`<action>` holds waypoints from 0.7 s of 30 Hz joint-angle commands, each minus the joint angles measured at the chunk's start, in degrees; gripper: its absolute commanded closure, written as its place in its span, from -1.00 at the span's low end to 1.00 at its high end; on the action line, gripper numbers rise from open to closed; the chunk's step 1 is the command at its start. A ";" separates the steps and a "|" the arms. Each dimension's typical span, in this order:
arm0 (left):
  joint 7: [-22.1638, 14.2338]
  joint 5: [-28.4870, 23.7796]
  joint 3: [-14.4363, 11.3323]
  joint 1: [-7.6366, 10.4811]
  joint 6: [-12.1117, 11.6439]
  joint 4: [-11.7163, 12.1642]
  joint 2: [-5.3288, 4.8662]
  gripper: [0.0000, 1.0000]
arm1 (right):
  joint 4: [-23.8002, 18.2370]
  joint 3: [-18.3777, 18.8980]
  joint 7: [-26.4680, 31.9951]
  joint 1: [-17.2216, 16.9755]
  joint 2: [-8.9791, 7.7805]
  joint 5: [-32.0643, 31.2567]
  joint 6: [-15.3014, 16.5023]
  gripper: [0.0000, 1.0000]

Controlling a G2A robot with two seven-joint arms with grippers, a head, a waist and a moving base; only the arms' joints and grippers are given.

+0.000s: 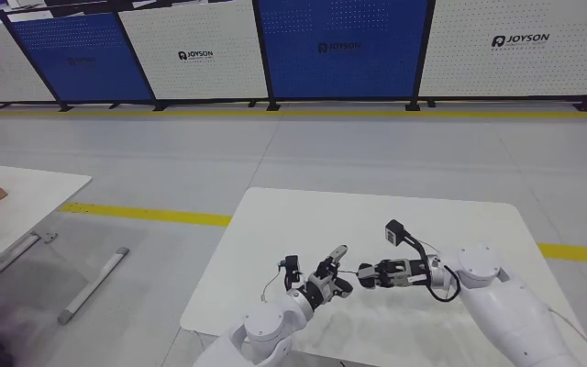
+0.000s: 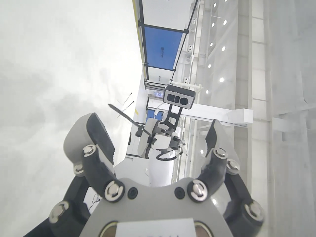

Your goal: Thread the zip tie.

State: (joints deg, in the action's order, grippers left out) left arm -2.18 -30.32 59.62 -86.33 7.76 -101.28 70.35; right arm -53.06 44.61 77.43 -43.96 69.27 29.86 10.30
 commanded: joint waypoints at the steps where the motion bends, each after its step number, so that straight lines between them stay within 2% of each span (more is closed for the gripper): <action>1: -0.24 0.07 0.15 -0.25 -0.43 0.00 -0.03 -1.00 | 0.38 0.27 1.63 0.07 0.01 0.91 -0.40 1.00; 8: -0.24 0.07 0.15 -0.25 -0.43 0.00 -0.03 -1.00 | 0.38 0.27 1.63 0.07 0.01 0.91 -0.40 1.00; 14: 2.08 3.69 -0.69 -0.21 -0.65 0.27 0.06 -1.00 | 0.38 0.27 1.63 0.07 0.01 0.91 -0.40 1.00; 21: 2.31 3.75 -0.87 -0.27 -0.68 0.13 0.11 -1.00 | 0.38 0.27 1.63 0.07 0.01 0.91 -0.40 1.00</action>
State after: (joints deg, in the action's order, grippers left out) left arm 0.13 -26.58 58.75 -86.61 7.07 -101.16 70.46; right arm -52.68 44.88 79.06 -43.89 69.28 30.76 9.90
